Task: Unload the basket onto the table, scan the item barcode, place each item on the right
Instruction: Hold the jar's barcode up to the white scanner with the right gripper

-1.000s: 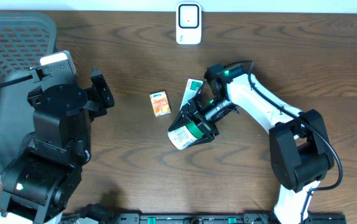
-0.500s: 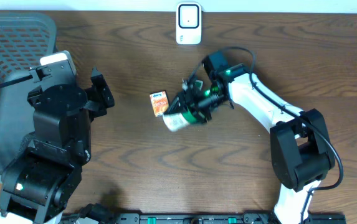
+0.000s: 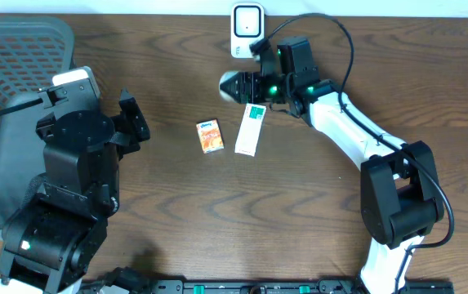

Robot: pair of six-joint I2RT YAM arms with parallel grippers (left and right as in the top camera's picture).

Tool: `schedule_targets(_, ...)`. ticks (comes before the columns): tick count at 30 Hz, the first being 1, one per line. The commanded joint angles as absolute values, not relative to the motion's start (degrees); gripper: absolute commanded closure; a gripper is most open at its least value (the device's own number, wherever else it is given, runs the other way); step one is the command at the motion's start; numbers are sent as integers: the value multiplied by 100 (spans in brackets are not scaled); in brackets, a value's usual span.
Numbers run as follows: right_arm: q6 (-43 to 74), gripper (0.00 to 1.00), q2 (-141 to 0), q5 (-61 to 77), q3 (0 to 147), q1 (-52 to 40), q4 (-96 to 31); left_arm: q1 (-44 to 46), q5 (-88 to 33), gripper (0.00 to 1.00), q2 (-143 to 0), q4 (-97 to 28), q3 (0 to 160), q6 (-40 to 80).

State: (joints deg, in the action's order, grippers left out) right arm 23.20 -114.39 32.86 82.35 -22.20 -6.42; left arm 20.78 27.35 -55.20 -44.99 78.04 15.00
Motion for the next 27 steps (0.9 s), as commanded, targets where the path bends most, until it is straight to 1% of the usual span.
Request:
schedule_targets(1,2003,60,-11542,2132,8331,-2220,-270,2064,2790,11,-5498,-4499,7747,1527)
schedule_targets(5,2005,59,-11749,1575,8331,-2211,460,2064,2792,11,-5498,-4499,7747,1527)
schedule_targets(14,2012,57,-12661,1085,8383,-2167,2373,2064,2790,11,-5498,-4499,7747,1527)
schedule_targets(20,1911,57,-13032,613,8722,-2169,2985,2064,2792,11,-5498,-4499,7747,1527)
schedule_targets(27,1831,55,-13705,473,9778,-2167,2958,2064,2792,11,-5498,-4499,7747,1527)
